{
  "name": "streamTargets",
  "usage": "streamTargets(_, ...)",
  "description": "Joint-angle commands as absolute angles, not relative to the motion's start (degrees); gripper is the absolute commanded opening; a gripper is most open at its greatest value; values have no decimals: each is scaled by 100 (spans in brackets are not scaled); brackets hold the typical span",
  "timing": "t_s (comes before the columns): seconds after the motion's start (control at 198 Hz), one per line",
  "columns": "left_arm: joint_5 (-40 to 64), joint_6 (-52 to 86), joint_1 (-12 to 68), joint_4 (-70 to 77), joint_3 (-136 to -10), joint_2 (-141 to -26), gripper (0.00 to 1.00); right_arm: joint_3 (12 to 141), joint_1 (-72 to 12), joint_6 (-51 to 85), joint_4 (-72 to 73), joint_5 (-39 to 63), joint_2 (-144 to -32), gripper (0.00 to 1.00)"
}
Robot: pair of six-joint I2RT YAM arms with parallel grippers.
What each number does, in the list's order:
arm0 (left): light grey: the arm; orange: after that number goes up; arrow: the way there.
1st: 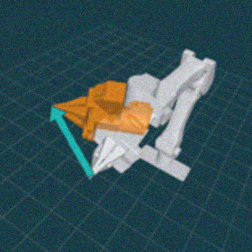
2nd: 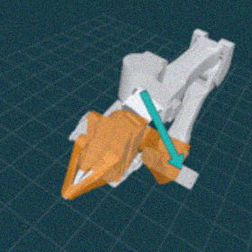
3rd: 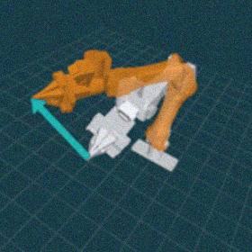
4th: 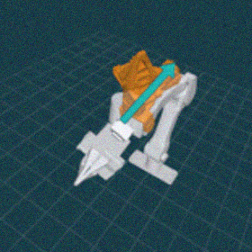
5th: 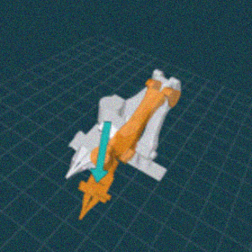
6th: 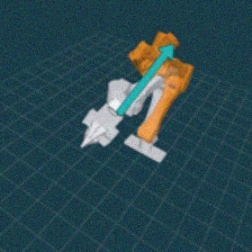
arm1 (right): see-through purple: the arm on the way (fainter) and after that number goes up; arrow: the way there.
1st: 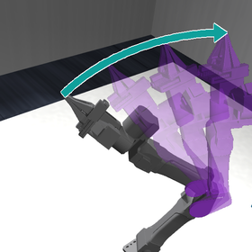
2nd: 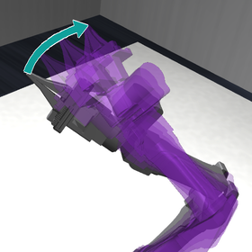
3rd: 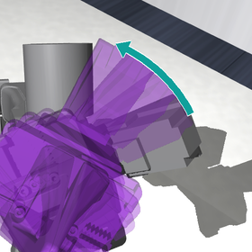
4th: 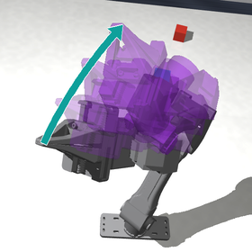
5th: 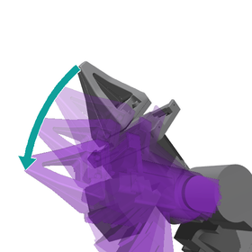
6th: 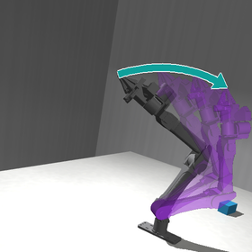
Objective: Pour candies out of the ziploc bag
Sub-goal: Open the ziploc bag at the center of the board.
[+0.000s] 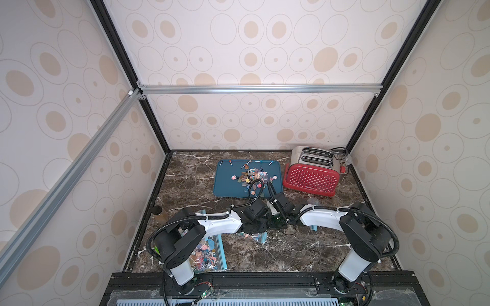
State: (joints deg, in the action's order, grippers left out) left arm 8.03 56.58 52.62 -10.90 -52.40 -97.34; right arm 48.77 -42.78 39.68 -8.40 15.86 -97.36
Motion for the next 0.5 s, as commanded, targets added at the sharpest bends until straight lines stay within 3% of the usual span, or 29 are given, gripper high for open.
streamTargets(0.0, 976, 5524, 5436, -821, -5514, -10104, 17, 4750, -4530, 3941, -888, 1994, -9756, 0)
streamTargets(0.499, 1002, 5144, 5537, -1567, -5916, -10155, 26, 4737, -4531, 4012, -596, 2330, -9585, 0)
